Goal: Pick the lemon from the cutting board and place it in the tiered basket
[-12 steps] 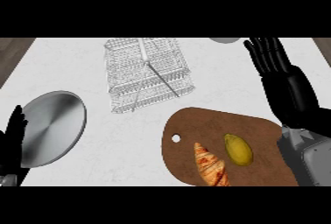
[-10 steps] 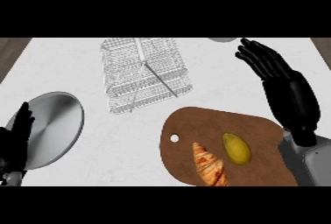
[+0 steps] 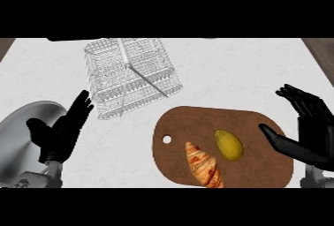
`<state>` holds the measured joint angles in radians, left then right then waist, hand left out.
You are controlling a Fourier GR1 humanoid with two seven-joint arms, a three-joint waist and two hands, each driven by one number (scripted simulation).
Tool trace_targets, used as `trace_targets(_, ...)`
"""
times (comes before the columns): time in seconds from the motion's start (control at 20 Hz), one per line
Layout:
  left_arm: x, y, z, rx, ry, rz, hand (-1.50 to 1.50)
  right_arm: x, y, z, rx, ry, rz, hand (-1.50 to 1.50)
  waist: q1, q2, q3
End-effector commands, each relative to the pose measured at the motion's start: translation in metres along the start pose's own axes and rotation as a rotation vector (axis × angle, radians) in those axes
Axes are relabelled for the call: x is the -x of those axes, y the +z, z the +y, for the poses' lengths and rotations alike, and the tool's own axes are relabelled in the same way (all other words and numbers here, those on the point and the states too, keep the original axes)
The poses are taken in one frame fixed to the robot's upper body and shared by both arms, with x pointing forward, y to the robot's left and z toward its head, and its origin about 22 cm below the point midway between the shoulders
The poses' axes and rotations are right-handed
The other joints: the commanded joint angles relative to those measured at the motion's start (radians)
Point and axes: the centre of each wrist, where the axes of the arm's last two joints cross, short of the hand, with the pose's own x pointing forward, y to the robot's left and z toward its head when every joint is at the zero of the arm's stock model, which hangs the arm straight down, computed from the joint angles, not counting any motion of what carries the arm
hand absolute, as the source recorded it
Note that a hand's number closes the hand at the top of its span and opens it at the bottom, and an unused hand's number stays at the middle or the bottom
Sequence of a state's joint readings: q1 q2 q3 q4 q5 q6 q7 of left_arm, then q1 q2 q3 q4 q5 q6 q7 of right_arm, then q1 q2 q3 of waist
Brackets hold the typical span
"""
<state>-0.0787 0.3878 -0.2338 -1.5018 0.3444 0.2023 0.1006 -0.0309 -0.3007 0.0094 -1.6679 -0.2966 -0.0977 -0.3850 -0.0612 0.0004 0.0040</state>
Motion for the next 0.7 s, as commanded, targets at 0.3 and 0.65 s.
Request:
trace_targets(0.3, -0.007, -0.008, -0.027, 0.112, 0.031, 0.0, 0.0, -0.025, 0.085, -0.044, -0.227, 0.401, -0.023, -1.5, 0.027, -0.007, -0.006)
trace_targets(0.65, -0.009, -0.008, -0.02, 0.112, 0.02, 0.017, 0.0, -0.083, 0.089, -0.056, -0.195, 0.864, 0.102, -1.5, 0.022, -0.007, -0.01)
